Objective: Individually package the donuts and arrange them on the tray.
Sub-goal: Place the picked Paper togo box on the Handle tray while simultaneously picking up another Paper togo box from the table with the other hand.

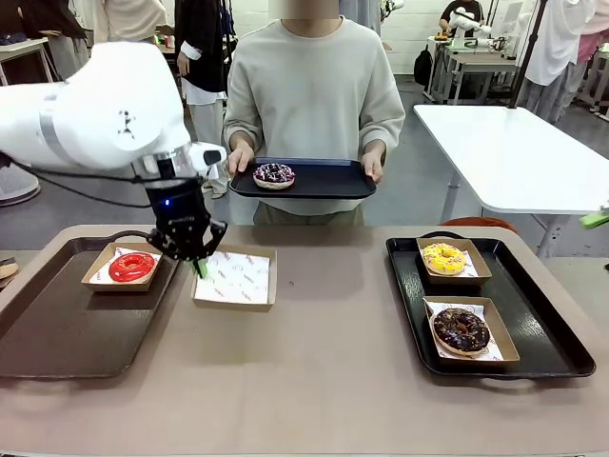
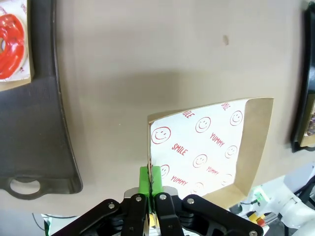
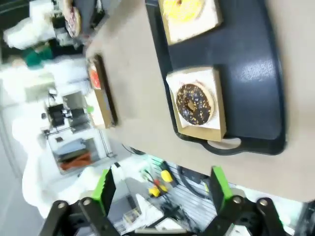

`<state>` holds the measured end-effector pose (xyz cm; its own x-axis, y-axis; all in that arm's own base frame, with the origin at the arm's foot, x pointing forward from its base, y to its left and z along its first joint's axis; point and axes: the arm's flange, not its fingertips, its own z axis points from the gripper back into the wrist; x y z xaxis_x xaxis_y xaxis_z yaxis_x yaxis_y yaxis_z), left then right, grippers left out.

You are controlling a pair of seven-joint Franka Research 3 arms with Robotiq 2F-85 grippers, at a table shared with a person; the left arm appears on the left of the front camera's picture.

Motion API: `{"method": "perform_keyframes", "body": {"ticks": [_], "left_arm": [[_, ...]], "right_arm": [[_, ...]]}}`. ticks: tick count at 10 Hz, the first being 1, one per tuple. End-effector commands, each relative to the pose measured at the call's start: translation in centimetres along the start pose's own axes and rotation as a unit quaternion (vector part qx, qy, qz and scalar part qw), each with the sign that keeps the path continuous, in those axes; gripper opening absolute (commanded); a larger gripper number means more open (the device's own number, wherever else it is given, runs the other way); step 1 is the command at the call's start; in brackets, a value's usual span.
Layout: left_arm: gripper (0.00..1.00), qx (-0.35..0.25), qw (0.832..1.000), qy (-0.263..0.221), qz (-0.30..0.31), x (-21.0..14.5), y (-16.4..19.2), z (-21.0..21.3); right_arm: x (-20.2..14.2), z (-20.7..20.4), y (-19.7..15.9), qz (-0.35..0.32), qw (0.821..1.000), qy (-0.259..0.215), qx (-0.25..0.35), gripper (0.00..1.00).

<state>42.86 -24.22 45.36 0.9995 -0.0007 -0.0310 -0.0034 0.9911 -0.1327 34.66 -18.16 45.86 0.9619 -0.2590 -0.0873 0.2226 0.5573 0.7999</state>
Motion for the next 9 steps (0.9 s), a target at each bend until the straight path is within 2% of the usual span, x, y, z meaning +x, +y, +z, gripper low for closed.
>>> {"method": "perform_keyframes", "body": {"ticks": [1,5,9], "left_arm": [[0.00,-0.005,1.000,0.003,-0.003,1.5,-0.7,1.9],[0.00,-0.012,1.000,0.006,0.018,4.7,-1.4,4.2],[0.00,0.010,0.999,0.016,0.038,7.6,-2.0,4.6]], "right_arm": [[0.8,1.3,-3.5,-0.014,0.998,-0.021,0.061,1.00],[-2.2,3.3,-9.3,-0.026,0.990,-0.063,0.123,1.00],[-4.3,2.7,-12.3,-0.028,0.984,-0.092,0.147,1.00]]}}
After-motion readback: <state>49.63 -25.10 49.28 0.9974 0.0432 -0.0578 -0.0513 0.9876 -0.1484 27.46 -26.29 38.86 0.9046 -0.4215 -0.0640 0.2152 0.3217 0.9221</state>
